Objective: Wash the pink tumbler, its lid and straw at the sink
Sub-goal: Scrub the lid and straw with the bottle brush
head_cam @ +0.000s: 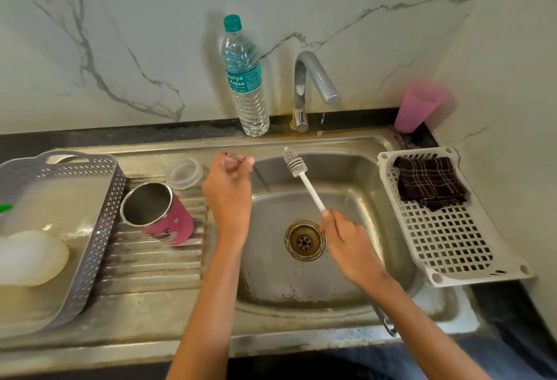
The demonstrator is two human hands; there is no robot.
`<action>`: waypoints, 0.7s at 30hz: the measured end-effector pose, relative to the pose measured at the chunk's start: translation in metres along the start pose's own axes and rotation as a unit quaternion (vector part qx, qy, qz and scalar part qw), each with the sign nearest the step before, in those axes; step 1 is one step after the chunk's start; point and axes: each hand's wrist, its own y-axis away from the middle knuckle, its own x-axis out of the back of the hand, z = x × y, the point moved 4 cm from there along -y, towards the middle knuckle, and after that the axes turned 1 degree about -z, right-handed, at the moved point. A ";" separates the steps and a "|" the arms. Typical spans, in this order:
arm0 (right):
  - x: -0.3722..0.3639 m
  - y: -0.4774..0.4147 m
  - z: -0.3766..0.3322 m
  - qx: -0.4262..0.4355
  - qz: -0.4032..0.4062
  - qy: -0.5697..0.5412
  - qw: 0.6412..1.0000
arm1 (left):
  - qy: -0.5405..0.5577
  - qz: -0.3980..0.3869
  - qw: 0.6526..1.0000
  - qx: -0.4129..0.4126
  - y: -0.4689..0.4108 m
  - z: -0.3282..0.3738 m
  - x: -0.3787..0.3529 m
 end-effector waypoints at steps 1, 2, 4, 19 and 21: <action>0.000 0.003 -0.003 0.013 -0.005 0.013 1.000 | 0.031 -0.009 0.999 0.041 0.008 -0.011 -0.002; -0.001 0.005 -0.005 0.025 -0.013 0.026 0.999 | 0.067 -0.015 0.995 0.077 0.014 -0.021 -0.003; -0.008 0.012 -0.011 0.047 -0.037 0.042 0.997 | 0.151 -0.024 0.979 0.135 0.025 -0.035 -0.006; -0.023 0.003 0.015 -0.011 -0.051 0.153 0.987 | 0.300 -0.002 0.927 0.223 0.042 -0.060 -0.006; -0.007 -0.016 0.033 -0.072 -0.023 0.143 0.987 | 0.297 0.005 0.928 0.224 0.040 -0.063 -0.003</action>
